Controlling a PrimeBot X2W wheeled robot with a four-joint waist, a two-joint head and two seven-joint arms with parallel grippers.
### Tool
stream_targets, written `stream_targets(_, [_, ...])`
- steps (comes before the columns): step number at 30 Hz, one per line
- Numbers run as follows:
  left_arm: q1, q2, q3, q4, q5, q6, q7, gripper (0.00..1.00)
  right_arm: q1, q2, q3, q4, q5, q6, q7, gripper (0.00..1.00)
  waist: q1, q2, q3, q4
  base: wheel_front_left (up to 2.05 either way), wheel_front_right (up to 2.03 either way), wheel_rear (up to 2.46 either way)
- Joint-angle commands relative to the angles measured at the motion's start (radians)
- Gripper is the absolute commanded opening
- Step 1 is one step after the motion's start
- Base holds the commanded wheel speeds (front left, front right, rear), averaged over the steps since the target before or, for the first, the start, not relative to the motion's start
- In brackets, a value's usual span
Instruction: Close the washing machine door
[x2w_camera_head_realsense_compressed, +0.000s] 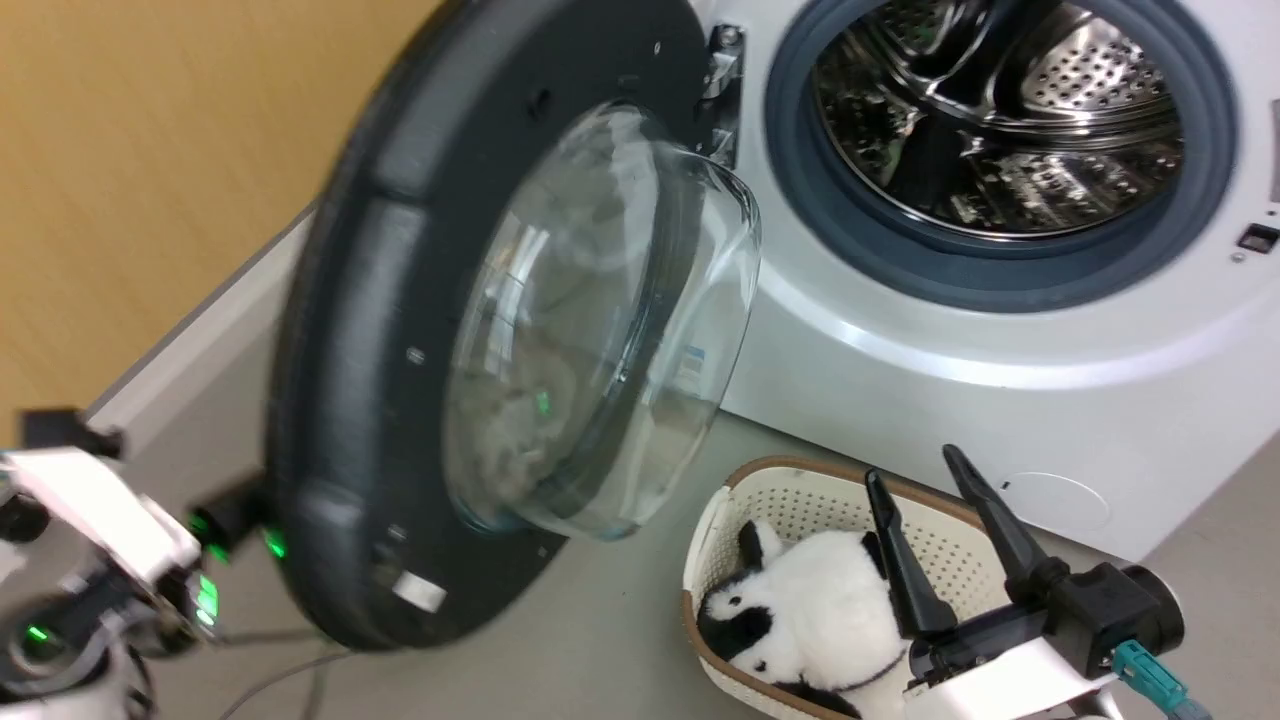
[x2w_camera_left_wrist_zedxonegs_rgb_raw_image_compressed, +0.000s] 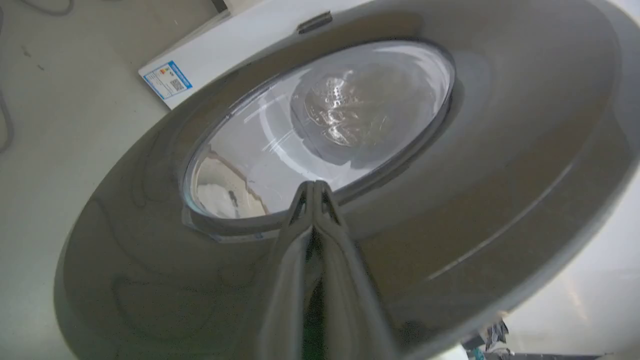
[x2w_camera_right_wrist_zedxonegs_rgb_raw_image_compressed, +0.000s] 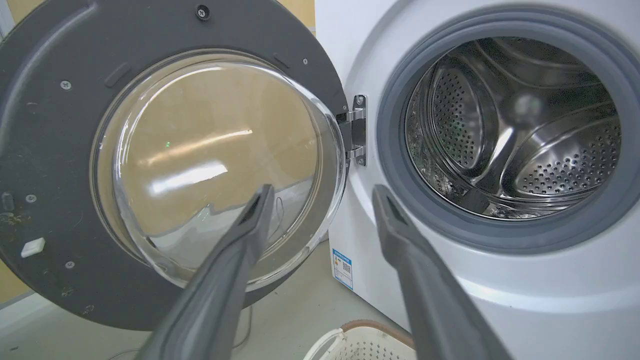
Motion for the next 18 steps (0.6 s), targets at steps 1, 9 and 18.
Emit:
stream_targets(1, [0.044, -0.027, -0.022, -0.040, -0.009, -0.008, 0.026, 0.00, 0.003, 0.004, -0.004, -0.004, 0.008, 0.001, -0.005, 1.00, 0.0000, 0.0000, -0.005, -0.013, 0.00, 0.00, 0.00])
stream_targets(9, [0.223, -0.148, -0.137, -0.309, -0.043, 0.030, 0.112, 0.00, 0.009, 0.006, -0.046, -0.007, -0.006, 0.001, -0.005, 1.00, 0.0000, 0.0000, 0.006, -0.100, 0.00, 0.00, 0.00])
stream_targets(18, [0.300, -0.197, -0.283, -0.380, -0.060, 0.022, 0.028, 0.00, 0.024, 0.006, -0.087, -0.023, 0.003, 0.001, -0.005, 1.00, 0.0000, 0.0000, 0.047, -0.288, 0.00, 0.00, 0.00])
